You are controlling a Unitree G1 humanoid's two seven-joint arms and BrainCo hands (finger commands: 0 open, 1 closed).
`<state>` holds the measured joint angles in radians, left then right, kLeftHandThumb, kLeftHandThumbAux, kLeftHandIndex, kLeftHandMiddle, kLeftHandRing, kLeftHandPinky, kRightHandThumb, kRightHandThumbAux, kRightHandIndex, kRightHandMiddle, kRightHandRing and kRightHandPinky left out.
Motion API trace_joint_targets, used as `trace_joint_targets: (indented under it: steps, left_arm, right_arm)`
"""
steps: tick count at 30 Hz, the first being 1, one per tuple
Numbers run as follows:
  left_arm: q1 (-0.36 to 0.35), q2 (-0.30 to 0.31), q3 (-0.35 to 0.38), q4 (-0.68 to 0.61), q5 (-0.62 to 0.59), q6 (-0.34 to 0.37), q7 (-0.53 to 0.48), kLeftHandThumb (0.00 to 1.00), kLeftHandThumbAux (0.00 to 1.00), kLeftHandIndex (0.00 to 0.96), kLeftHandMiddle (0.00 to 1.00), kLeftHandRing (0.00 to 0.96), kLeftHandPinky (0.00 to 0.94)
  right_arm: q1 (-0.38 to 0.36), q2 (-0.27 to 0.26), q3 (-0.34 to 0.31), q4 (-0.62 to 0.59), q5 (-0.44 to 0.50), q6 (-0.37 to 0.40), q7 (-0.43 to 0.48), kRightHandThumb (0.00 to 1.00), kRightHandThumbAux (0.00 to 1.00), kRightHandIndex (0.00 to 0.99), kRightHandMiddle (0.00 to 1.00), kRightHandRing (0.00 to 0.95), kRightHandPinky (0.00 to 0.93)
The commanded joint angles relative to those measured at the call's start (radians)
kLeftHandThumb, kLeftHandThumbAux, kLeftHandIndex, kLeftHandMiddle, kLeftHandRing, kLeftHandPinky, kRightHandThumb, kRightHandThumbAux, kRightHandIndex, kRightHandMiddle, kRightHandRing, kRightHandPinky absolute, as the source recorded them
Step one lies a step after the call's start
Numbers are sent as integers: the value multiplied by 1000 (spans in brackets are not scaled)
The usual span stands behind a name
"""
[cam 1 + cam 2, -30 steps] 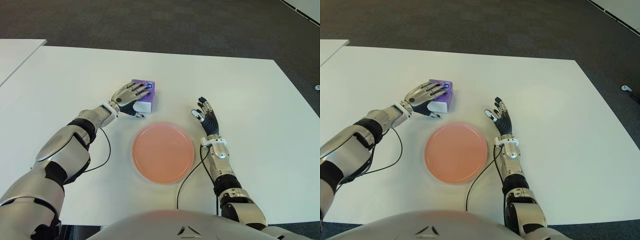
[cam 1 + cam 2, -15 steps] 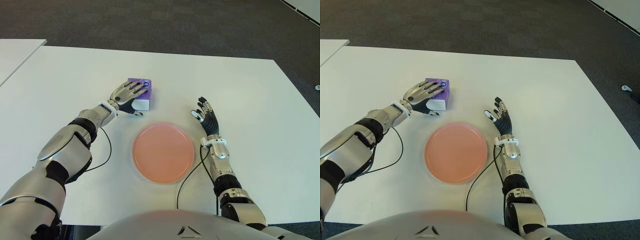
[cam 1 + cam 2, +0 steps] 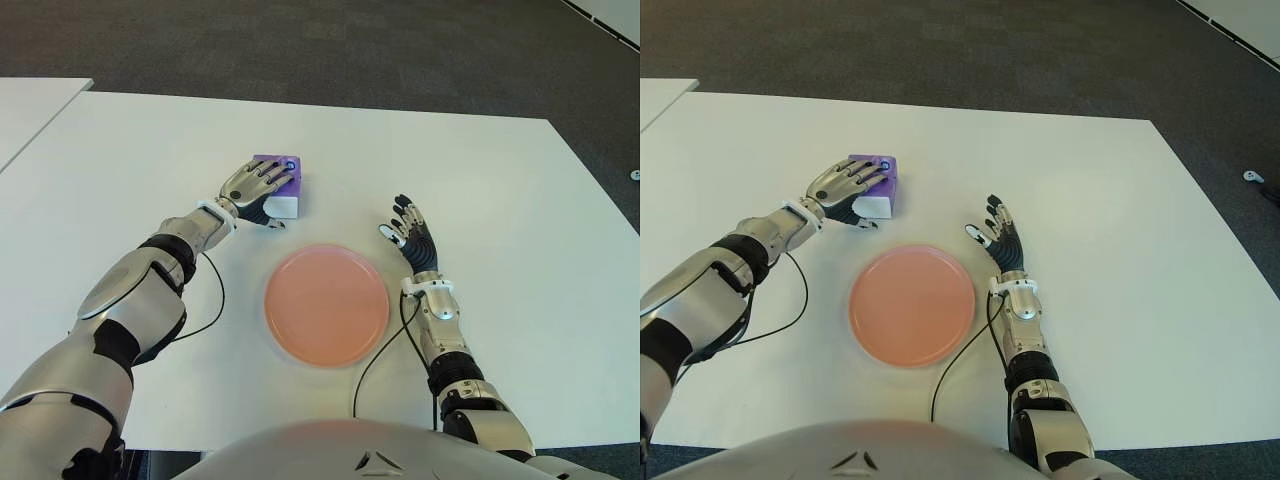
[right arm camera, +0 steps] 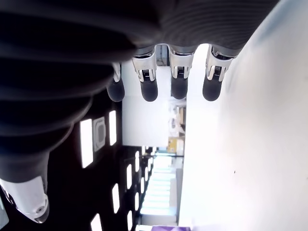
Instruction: Put the tissue paper into the plate.
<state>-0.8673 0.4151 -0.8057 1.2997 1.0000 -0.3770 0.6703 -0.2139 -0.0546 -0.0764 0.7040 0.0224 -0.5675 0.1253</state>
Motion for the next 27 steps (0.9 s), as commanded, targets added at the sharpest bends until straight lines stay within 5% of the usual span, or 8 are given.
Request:
trace_joint_targets:
  steps: [1, 18, 27]
  left_arm:
    - [-3, -6, 3, 12, -6, 4, -23, 28, 394, 0, 0, 0, 0]
    - [-1, 6, 16, -3, -15, -6, 7, 17, 400, 0, 0, 0, 0]
    - [46, -33, 48, 27, -69, -22, -90, 26, 421, 0, 0, 0, 0]
  right_arm:
    - [159, 26, 15, 80, 12, 66, 30, 0, 629, 0, 0, 0, 0]
    - [210, 25, 39, -14, 4, 96, 41, 0, 584, 0, 0, 0, 0]
    - [233, 19, 44, -40, 3, 108, 35, 0, 596, 0, 0, 0, 0]
